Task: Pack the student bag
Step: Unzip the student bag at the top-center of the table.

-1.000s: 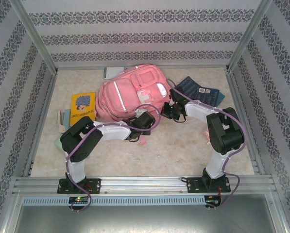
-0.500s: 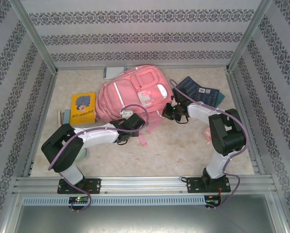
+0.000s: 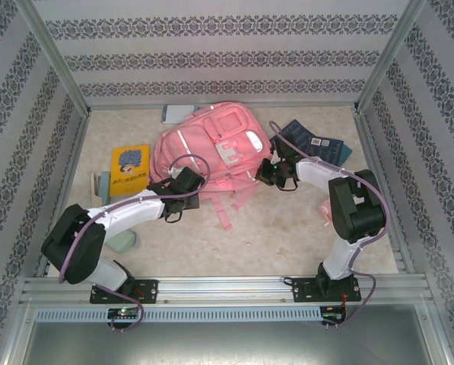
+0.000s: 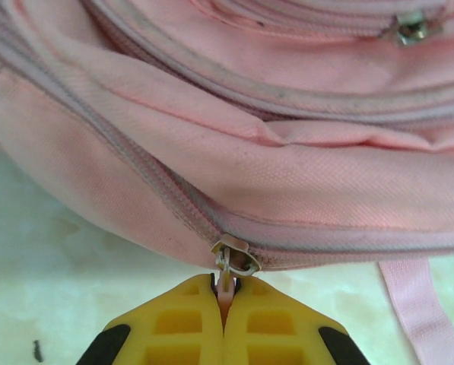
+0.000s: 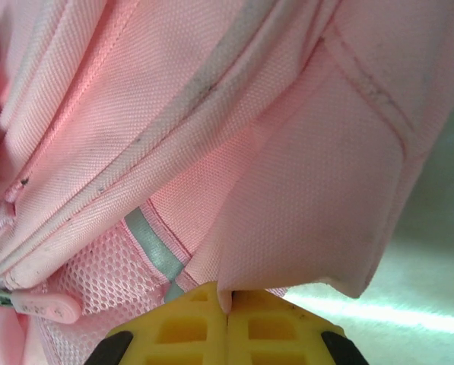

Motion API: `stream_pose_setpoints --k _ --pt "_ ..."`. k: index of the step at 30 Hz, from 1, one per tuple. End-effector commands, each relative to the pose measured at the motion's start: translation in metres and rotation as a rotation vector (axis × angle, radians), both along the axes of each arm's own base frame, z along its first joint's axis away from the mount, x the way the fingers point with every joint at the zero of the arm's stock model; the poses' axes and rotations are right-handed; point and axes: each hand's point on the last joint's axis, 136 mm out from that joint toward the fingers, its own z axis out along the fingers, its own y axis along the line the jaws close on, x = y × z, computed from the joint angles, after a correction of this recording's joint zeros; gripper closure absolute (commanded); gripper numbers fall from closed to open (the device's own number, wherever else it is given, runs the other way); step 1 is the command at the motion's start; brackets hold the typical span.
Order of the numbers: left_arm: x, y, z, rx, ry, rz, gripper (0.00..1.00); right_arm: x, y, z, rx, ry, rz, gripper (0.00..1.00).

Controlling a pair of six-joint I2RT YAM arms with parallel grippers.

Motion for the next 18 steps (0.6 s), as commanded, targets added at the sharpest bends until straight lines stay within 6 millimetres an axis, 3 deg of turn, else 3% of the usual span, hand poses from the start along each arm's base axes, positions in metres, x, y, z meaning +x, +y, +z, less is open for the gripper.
stream_pose_setpoints --k 1,3,5,9,14,18 --pt "-0.018 -0.022 -0.003 -0.014 0.051 -0.158 1.0 0.033 -0.031 0.007 -0.091 -0.069 -0.079 0.95" --pt "-0.024 -0.041 -0.002 -0.031 0.058 -0.215 1.0 0.04 -0.034 0.012 -0.091 -0.074 -0.092 0.87" --pt "-0.029 -0.06 -0.002 -0.064 0.073 -0.256 1.0 0.043 -0.036 0.017 -0.09 -0.079 -0.1 0.73" --pt "-0.034 -0.102 0.004 -0.133 0.086 -0.353 1.0 0.032 -0.035 0.027 -0.07 -0.073 -0.117 0.59" --pt "-0.041 -0.146 0.008 -0.175 0.121 -0.487 1.0 -0.007 -0.031 0.031 -0.008 -0.033 -0.151 0.54" --pt "-0.048 -0.164 0.005 -0.215 0.164 -0.555 1.0 -0.041 -0.016 0.028 0.03 0.01 -0.156 0.51"
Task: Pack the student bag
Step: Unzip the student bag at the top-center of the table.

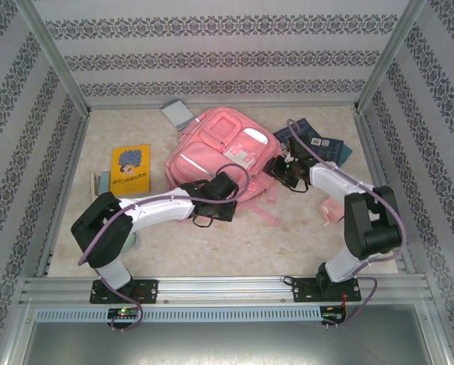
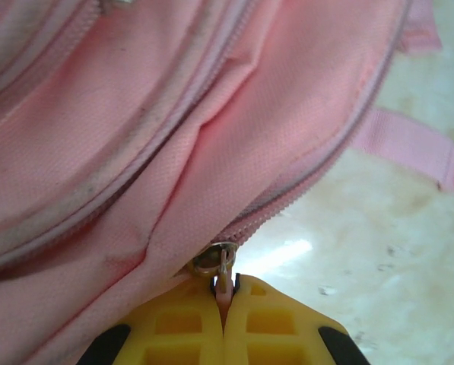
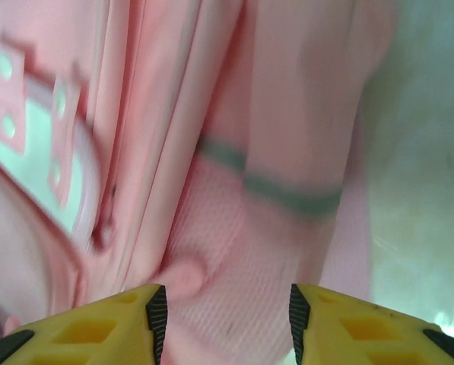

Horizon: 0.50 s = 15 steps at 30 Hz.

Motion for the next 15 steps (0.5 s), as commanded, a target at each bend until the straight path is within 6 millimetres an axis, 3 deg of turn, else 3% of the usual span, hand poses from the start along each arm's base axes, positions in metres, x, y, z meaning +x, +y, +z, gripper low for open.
stream_pose_setpoints --k 1,6,12,15 --pt "-0.009 -0.025 0.008 -0.065 0.03 -0.117 1.0 -0.03 0.02 -0.002 0.058 0.054 -0.016 0.5" --pt "-0.018 -0.029 0.004 -0.063 0.069 -0.177 1.0 -0.057 0.046 -0.017 0.085 0.109 -0.039 0.48" --pt "-0.025 -0.024 0.001 -0.033 0.104 -0.199 1.0 -0.063 0.068 -0.03 0.092 0.141 -0.062 0.53" --pt "-0.024 -0.019 0.003 -0.022 0.101 -0.174 1.0 -0.062 0.068 -0.032 0.07 0.132 -0.068 0.81"
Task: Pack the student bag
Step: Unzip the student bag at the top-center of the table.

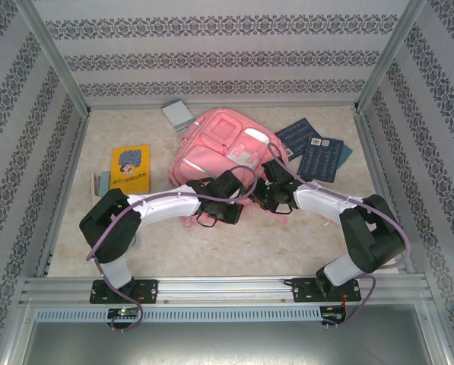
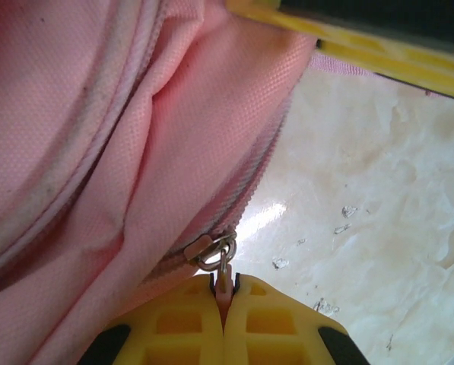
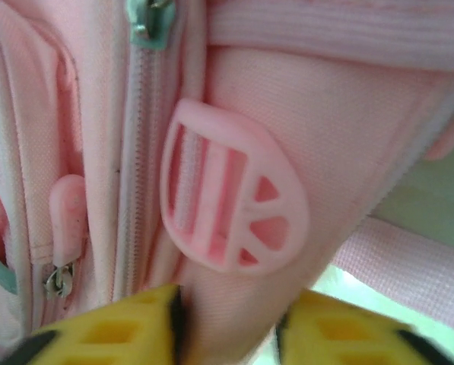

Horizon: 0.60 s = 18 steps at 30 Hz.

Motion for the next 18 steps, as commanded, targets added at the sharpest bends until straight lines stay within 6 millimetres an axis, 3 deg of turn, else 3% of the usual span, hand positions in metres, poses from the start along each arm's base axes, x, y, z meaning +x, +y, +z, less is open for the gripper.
stream_pose_setpoints --k 1,3,11,18 --pt "-0.008 0.004 0.007 0.03 0.012 -0.02 1.0 0.005 -0.002 -0.003 -0.02 -0.006 -0.052 0.89" --pt "-0.006 0.017 0.005 0.086 -0.001 0.02 1.0 0.006 -0.008 -0.001 -0.039 -0.012 -0.04 1.0" --pt "-0.002 0.098 0.003 0.314 -0.01 0.199 1.0 0.015 -0.051 0.006 -0.096 -0.045 -0.033 1.0" --pt "0.019 0.166 0.007 0.363 0.019 0.328 1.0 0.021 -0.068 0.009 -0.111 -0.07 -0.015 1.0"
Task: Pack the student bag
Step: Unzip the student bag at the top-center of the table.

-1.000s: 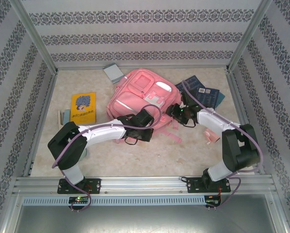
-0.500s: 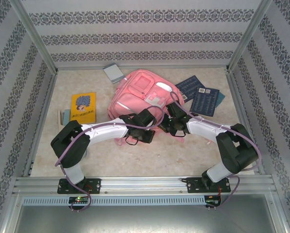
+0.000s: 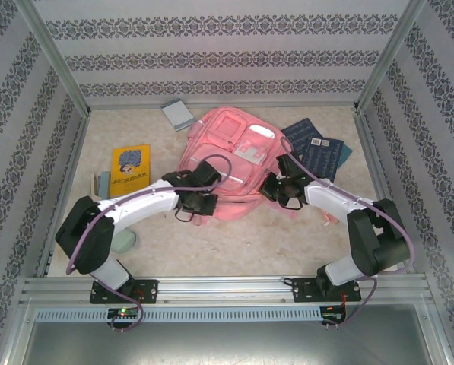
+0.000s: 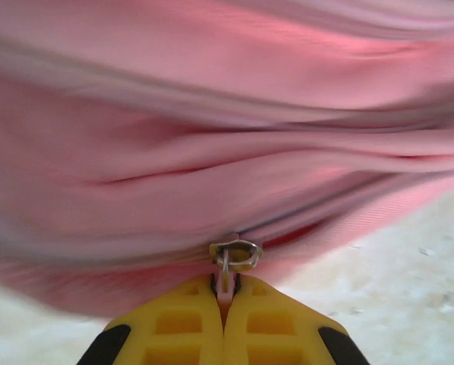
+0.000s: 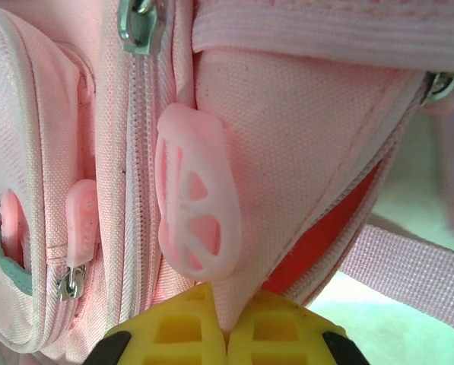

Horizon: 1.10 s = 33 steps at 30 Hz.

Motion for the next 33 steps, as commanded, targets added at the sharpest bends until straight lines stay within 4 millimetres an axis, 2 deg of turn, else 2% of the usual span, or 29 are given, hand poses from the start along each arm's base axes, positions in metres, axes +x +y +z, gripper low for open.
stream_pose_setpoints --k 1,5,7,12,15,20,21,24,28,33 --pt "0.0 0.068 -0.012 0.177 0.061 0.09 1.0 0.002 -0.026 -0.004 -0.095 -0.012 -0.005 1.0" --pt "0.018 0.095 -0.015 0.234 0.064 0.119 1.0 0.007 -0.03 -0.005 -0.111 -0.014 0.006 1.0" --pt "0.021 0.1 -0.015 0.234 0.065 0.132 1.0 0.011 -0.031 -0.003 -0.118 -0.023 0.012 1.0" --pt "0.01 0.087 -0.009 0.129 0.059 0.095 1.0 0.027 -0.031 0.005 -0.152 -0.054 0.041 1.0" --pt "-0.005 0.068 -0.002 0.031 0.055 0.038 1.0 0.045 -0.04 0.013 -0.193 -0.081 0.053 1.0" --pt "-0.03 0.01 0.011 -0.099 0.038 -0.109 1.0 0.076 -0.07 0.028 -0.264 -0.119 0.016 1.0" --pt "-0.033 -0.001 0.014 -0.117 0.034 -0.136 1.0 0.081 -0.076 0.031 -0.277 -0.132 0.006 0.94" --pt "-0.039 -0.041 0.022 -0.171 0.028 -0.212 1.0 0.091 -0.091 0.037 -0.31 -0.137 -0.011 0.87" --pt "-0.042 -0.085 0.027 -0.226 0.039 -0.289 1.0 0.08 -0.094 0.051 -0.307 -0.14 -0.026 0.62" --pt "-0.044 -0.12 0.019 -0.26 0.07 -0.361 1.0 0.033 -0.085 0.054 -0.249 -0.107 -0.055 0.56"
